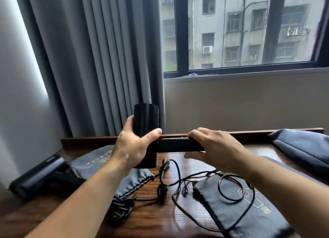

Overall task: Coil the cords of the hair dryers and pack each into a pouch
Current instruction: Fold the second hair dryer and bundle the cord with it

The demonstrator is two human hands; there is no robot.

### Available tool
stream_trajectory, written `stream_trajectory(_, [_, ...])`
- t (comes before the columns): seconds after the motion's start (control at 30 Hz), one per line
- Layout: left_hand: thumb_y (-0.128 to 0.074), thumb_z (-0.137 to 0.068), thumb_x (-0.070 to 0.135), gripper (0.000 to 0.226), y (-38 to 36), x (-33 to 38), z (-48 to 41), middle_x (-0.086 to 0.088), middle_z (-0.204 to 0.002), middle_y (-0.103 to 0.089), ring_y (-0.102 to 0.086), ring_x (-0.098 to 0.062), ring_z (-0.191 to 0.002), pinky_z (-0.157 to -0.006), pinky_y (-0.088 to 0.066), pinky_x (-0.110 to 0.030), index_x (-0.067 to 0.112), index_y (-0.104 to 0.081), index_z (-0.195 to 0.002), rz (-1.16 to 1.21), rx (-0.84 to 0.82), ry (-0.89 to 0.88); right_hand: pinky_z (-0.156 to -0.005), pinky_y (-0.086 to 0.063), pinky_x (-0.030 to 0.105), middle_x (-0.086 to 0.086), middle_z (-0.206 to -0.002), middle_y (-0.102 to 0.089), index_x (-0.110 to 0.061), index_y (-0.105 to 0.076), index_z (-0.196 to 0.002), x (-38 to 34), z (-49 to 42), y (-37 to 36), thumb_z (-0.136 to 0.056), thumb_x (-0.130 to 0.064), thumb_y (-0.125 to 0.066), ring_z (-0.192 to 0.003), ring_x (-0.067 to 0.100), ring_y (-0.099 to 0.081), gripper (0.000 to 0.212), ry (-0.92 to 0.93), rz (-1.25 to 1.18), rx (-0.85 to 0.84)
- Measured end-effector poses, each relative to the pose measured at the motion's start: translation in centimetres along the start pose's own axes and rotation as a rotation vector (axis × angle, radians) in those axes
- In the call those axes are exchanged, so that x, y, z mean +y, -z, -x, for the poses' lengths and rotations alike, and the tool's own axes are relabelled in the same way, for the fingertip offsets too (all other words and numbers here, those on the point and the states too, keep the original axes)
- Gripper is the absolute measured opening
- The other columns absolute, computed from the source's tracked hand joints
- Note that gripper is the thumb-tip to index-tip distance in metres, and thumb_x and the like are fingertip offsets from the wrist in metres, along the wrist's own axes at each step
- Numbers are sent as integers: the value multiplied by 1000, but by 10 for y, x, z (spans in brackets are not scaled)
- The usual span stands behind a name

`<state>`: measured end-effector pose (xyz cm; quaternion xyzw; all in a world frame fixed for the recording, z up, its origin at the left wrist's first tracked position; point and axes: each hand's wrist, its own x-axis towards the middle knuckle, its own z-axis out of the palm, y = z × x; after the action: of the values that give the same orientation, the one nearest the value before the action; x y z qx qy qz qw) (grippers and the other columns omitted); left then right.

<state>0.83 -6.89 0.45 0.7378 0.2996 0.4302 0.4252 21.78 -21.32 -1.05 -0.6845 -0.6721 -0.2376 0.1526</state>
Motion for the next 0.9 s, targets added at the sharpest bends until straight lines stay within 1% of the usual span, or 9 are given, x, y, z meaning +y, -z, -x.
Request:
stream_trajectory(0.07, [-86, -77, 39, 48, 2, 0, 0, 1, -102, -73, -73, -18, -92, -74, -63, -37, 36, -60, -118, 29, -66, 4, -59, -50, 38, -7, -92, -59, -25, -53, -103, 1, 1, 5, -86, -76, -44, -74, 29, -62, 54, 56, -4, -4])
stream_trajectory(0.13, [-89, -73, 42, 55, 5, -1, -1, 0, -102, -74, -74, -20, -92, -72, -63, -38, 38, -60, -120, 45, -117, 10, -62, -51, 39, -7, -92, -59, -24, -54, -103, 3, 0, 12, -88, -73, -50, -76, 26, -62, 51, 89, -20, -43])
stream_trajectory(0.23, [-86, -67, 51, 62, 8, -2, 0, -1, -103, -74, -75, -24, -92, -75, -63, -46, 43, -58, -121, -4, -189, -18, -66, -53, 38, -9, -94, -62, -27, -57, -109, 6, -3, 24, -86, -75, -49, -80, 23, -63, 54, 142, -57, -100])
stream_trajectory(0.33, [-85, -65, 50, 69, 2, 1, 6, 11, -102, -74, -72, -10, -94, -86, -60, -37, 51, -52, -126, -171, -303, -102, -65, -52, 35, -11, -96, -62, -32, -59, -113, 9, -5, 29, -84, -75, -53, -81, 20, -64, 51, 203, -49, -177])
stream_trajectory(0.37, [-84, -64, 52, 72, 0, 1, 7, 14, -102, -73, -71, -6, -95, -89, -58, -35, 53, -50, -128, -211, -310, -120, -66, -52, 35, -12, -96, -62, -33, -60, -113, 9, -4, 31, -83, -74, -56, -81, 18, -63, 50, 197, -61, -196])
stream_trajectory(0.47, [-82, -60, 59, 77, 0, 1, 8, 13, -104, -73, -70, -8, -99, -94, -56, -41, 54, -48, -129, -201, -294, -111, -70, -51, 33, -13, -90, -64, -32, -65, -106, 10, -4, 39, -76, -75, -65, -79, 13, -61, 52, 145, -107, -170])
stream_trajectory(0.63, [-80, -58, 63, 79, -4, 2, 12, 16, -105, -72, -69, -7, -101, -94, -56, -42, 53, -47, -130, -202, -329, -117, -60, -49, 29, -12, -65, -59, -30, -70, -83, 17, -3, 46, -48, -86, -66, -62, 8, -54, 67, -18, -132, -66])
stream_trajectory(0.77, [-81, -60, 61, 80, -10, 5, 9, 13, -106, -72, -69, -9, -101, -93, -57, -43, 53, -46, -131, -211, -338, -153, -54, -44, 22, -10, -58, -58, -28, -72, -79, 22, -4, 46, -49, -82, -72, -58, 9, -54, 62, -12, -166, -88])
stream_trajectory(0.9, [-79, -60, 62, 80, -14, 7, 10, 15, -104, -71, -67, -4, -97, -88, -57, -34, 51, -45, -132, -275, -359, -197, -51, -36, 15, -7, -57, -57, -27, -70, -77, 24, -1, 48, -49, -80, -76, -59, 11, -54, 60, 1, -146, -105])
